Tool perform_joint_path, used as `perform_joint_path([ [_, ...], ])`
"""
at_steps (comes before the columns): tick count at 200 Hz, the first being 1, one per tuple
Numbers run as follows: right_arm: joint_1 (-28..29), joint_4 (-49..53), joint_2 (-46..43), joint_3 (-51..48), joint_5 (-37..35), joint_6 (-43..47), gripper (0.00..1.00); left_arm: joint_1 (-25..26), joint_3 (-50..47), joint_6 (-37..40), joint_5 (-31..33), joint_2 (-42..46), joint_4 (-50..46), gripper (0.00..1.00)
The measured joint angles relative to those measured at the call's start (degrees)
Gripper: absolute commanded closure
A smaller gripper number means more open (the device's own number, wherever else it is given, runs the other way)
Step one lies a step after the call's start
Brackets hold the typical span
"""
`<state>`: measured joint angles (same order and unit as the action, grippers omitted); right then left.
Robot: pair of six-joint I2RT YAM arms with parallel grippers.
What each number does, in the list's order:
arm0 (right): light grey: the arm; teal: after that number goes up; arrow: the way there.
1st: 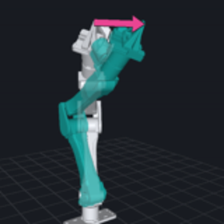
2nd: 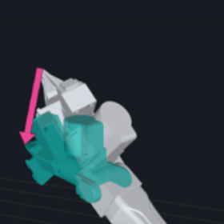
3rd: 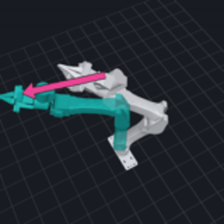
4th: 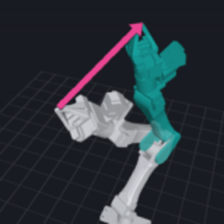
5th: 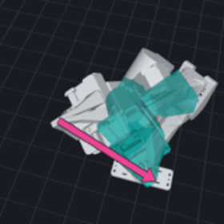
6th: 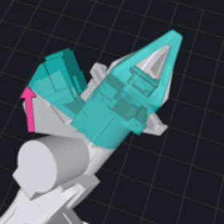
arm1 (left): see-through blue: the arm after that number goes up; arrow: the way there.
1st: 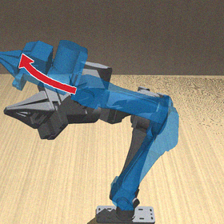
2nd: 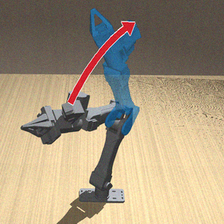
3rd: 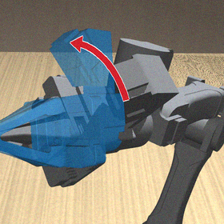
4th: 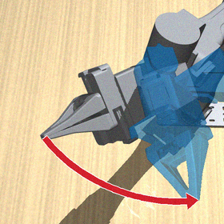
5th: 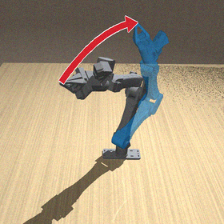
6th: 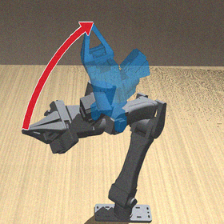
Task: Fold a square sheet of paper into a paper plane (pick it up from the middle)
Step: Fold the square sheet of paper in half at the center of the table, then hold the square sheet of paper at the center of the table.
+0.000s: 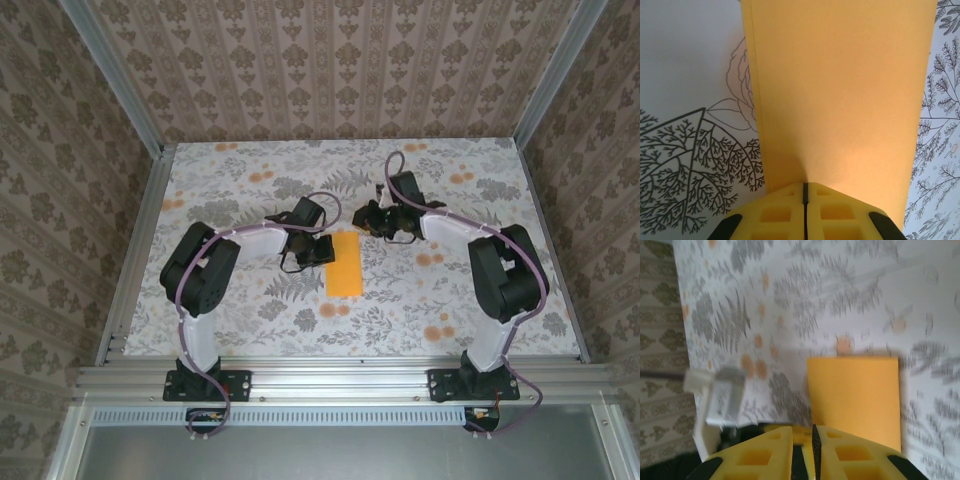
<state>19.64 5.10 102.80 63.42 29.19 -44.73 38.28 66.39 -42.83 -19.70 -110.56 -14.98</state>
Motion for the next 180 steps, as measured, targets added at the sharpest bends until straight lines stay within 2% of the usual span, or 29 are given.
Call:
perform_joint_path([
  [31,1.7,1.88,0.63,-5.29,1.75,0.02,0.85,0.0,0.39,-0.04,0.22,0.0,-1.31,0.92],
  [64,2.21,2.62,2.1,-6.56,4.55,1.01,0.86,0.0,0.39,-0.61,0.46,0.11,-1.36,0.92],
  [119,2.23,3.1,4.24,-7.04,5.42,3.13,0.87,0.0,0.63,-0.94,-1.25,1.14,-1.4,0.83],
  [180,1.92,2.56,5.38,-8.0,7.52,6.97,0.88,0.0,8.22,-0.94,-5.09,-0.28,2.62,0.81],
])
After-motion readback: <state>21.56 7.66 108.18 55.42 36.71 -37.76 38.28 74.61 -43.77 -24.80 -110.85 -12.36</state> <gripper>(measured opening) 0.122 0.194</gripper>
